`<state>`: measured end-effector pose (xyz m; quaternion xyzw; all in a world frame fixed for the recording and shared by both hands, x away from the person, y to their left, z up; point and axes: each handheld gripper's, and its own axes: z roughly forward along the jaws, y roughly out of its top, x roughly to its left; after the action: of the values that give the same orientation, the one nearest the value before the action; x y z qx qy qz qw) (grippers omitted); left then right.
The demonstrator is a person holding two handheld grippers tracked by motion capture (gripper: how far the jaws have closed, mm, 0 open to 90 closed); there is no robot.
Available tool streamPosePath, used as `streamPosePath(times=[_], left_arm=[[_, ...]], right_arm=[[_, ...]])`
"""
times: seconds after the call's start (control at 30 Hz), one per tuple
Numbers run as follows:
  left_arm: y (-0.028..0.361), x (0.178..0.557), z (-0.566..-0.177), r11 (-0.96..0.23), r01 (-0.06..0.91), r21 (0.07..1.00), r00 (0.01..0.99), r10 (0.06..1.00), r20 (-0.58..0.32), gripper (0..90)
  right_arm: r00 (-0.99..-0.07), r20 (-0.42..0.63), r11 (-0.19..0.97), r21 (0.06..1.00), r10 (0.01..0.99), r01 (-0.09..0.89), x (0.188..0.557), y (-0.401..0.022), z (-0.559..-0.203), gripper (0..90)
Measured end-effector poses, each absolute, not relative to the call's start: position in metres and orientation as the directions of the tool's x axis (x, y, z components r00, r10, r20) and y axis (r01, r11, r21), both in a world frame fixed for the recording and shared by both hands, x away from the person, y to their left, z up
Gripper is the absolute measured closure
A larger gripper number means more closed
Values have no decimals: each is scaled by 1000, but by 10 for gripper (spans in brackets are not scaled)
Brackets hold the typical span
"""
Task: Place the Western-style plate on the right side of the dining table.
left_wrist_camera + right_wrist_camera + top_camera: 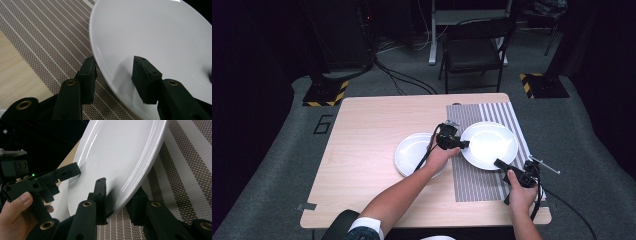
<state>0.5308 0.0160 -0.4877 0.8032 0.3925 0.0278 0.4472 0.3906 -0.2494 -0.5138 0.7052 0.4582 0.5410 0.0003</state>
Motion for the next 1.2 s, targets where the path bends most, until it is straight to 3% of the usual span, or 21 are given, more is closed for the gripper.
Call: streamPosePath(times=[1.2], left_arm=[[4,533,-502,-337,619,709,685,674,-278,544]], right_arm=[[55,813,-631,405,580,661,391,-256,-530,749]])
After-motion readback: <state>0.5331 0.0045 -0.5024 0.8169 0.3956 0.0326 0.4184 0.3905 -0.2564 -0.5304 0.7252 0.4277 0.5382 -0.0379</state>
